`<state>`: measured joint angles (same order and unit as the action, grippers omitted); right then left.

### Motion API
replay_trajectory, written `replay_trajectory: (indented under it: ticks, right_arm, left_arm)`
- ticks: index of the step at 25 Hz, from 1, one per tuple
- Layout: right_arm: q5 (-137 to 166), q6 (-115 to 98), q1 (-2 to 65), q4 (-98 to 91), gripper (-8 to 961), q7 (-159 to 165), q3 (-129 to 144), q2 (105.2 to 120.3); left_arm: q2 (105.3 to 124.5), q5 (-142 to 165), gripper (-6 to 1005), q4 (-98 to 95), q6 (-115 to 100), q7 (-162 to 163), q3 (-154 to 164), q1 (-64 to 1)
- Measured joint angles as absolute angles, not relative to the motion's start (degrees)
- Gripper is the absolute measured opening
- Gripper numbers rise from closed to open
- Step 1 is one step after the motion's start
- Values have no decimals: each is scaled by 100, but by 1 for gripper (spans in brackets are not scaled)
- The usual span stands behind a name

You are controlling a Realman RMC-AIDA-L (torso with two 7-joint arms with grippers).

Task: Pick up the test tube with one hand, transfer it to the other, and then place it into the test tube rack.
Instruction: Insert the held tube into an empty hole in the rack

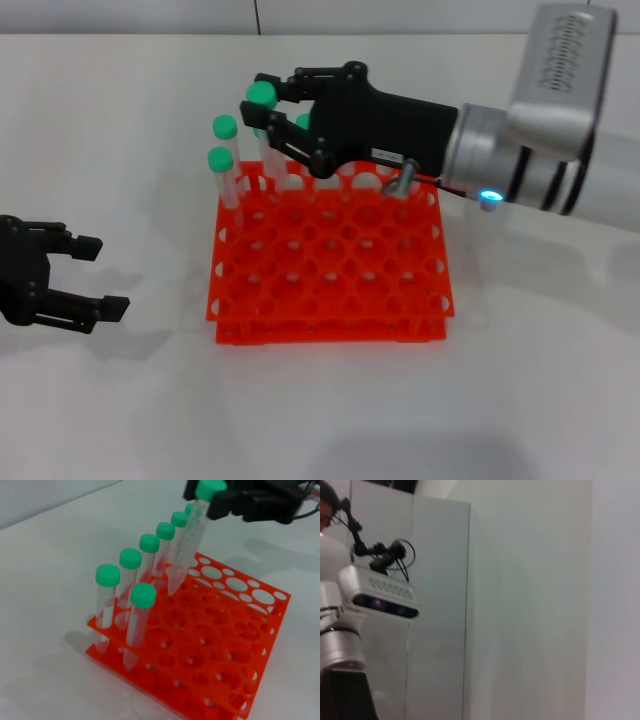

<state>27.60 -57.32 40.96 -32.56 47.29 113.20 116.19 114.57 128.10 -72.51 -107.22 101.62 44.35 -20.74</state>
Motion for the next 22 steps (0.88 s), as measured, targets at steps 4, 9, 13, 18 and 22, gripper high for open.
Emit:
replay_trajectory:
  ticks: [4,9,13,18,22]
  right_arm:
    - [2405,-5474,4215,-3253,295,4757,11561,11619]
    - [2288,-5377,4222,-3255,296,4997,11585,11619]
    - [2147,-5342,4203,-3254,298,5074,11618,11619]
    - [1820,-5337,4194,-3250,300,5039,11844,11619]
    - [1741,-5328,4197,-3249,302,5004,11945,11619]
  left_arm:
    - [11461,12814,888,-7251,-10723,10160,4433,-2074]
    - [11461,12815,888,-7251,-10723,10160,4430,-2074]
    - [11461,12815,888,-7251,-10718,10160,4429,-2077]
    - [11461,12815,888,-7251,-10695,10160,4429,-2105]
    - [11461,12815,888,-7251,-10688,10160,4429,-2138]
